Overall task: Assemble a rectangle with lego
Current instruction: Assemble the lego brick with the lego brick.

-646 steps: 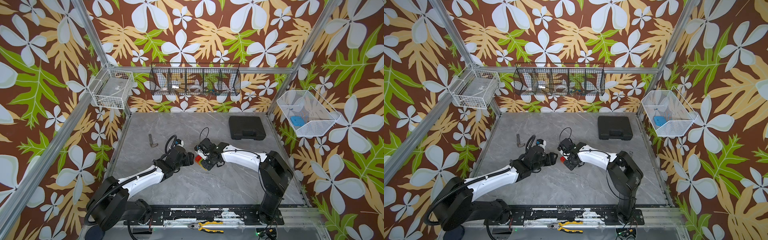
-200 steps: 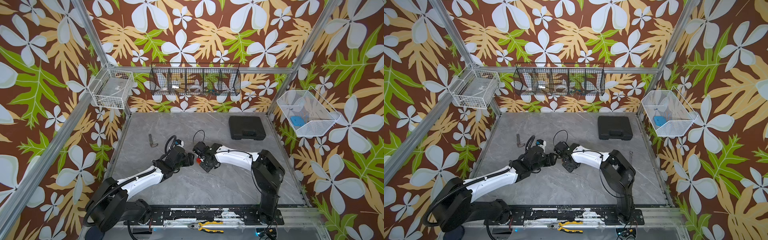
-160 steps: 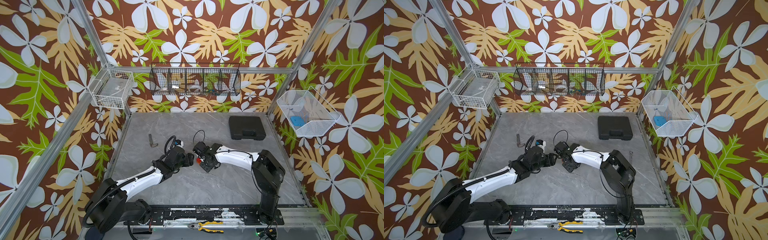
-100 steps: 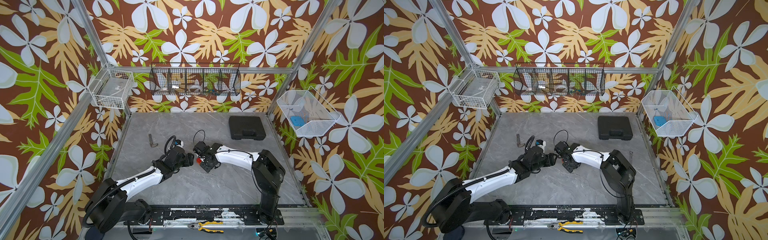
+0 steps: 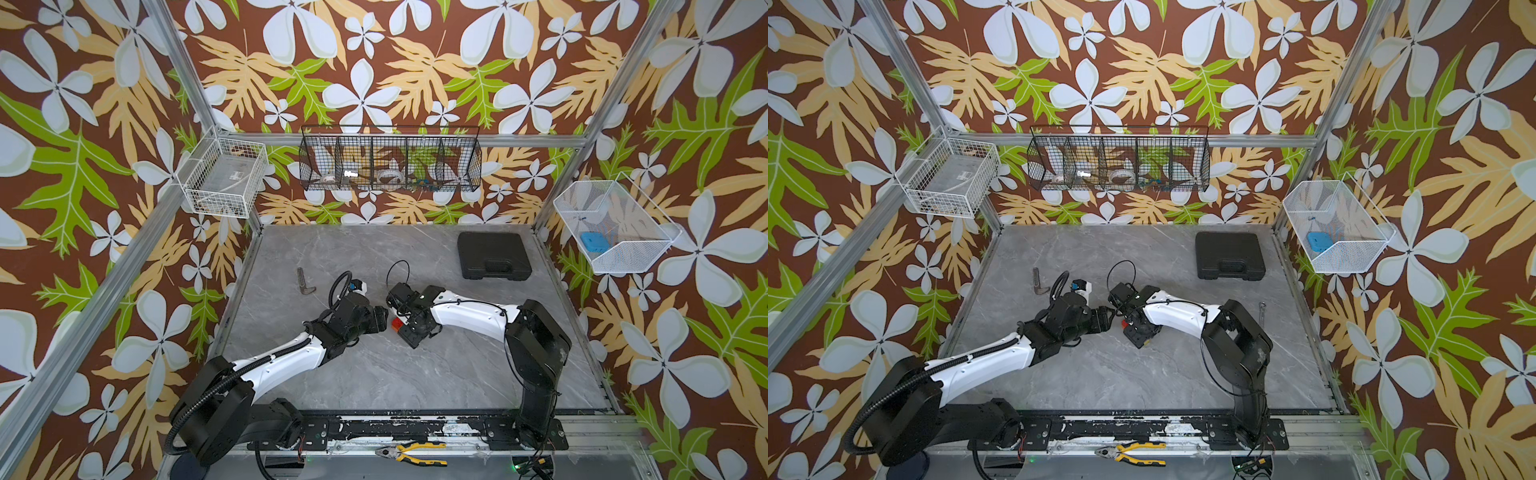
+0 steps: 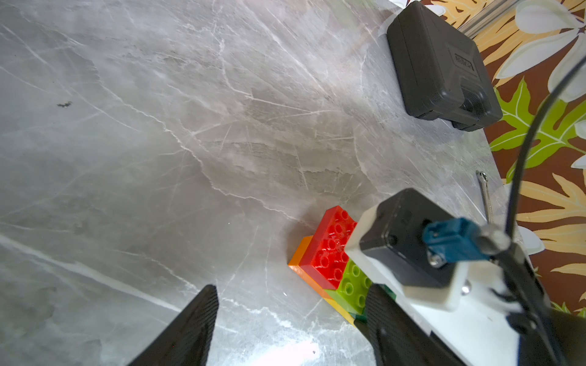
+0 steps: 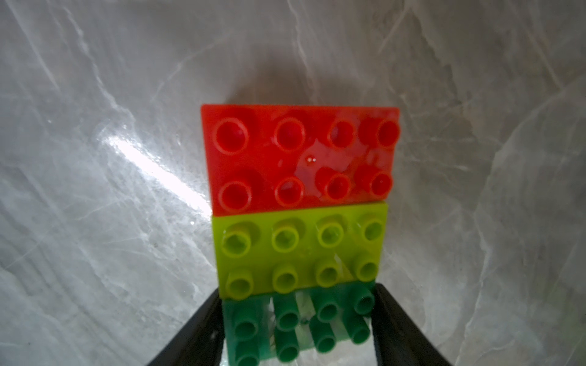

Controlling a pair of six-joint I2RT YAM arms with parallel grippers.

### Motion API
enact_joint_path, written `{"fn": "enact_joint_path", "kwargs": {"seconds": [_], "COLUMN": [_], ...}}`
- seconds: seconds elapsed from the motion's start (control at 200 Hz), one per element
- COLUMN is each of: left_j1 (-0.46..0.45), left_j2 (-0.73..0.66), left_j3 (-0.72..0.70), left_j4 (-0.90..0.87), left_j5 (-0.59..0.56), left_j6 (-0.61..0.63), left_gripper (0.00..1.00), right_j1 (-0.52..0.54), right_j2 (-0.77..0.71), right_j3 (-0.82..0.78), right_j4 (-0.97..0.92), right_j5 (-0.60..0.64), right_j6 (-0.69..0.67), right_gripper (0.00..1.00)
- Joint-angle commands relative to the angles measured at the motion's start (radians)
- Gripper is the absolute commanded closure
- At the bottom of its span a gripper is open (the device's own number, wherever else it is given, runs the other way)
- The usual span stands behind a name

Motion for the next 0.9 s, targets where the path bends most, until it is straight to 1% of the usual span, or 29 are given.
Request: {"fn": "enact_joint_path", "kwargs": {"seconds": [0.0,0.17,0.33,0.521,0.641,0.726,0.796,0.861,0.896], "left_j1": [0.0,0.0,0.0,0.003,0.028,0.079,0.124,0.139,0.139], "left_j2": [-0.004,-0.007,-0.008,-0.021,-0.021,-0.019,-0.006,0.029,0.05], "left_j3": [-0.001,0.002,0.005,0.033,0.051,0.044,0.04,0.06,0.078], "left_j4": [0.01,0.009,0.003,-0.03,-0.027,0.023,0.086,0.111,0.106], "left_j5": [-0.008,-0.009,-0.014,-0.046,-0.016,0.065,0.152,0.209,0.22], "left_j6": [0.005,0.007,0.008,0.054,0.066,0.041,0.007,-0.017,-0.018], "left_gripper": [0.24,0.24,0.24,0.23,0.23,0.23,0.22,0.19,0.15], "right_j1": [0.0,0.0,0.0,0.001,0.0,-0.001,-0.001,0.0,0.0], "right_j2": [-0.006,-0.005,-0.019,-0.063,-0.107,-0.15,-0.203,-0.261,-0.292], "right_j3": [0.004,0.004,0.016,0.043,0.041,0.015,-0.034,-0.104,-0.143], "right_j4": [-0.016,-0.014,-0.017,-0.027,-0.022,0.006,0.059,0.121,0.149], "right_j5": [-0.001,-0.004,-0.004,0.003,0.019,0.052,0.047,0.026,0.016], "right_j6": [0.008,0.006,0.011,0.036,0.068,0.129,0.231,0.34,0.398], "right_gripper": [0.31,0.28,0.27,0.26,0.25,0.26,0.29,0.32,0.34]}}
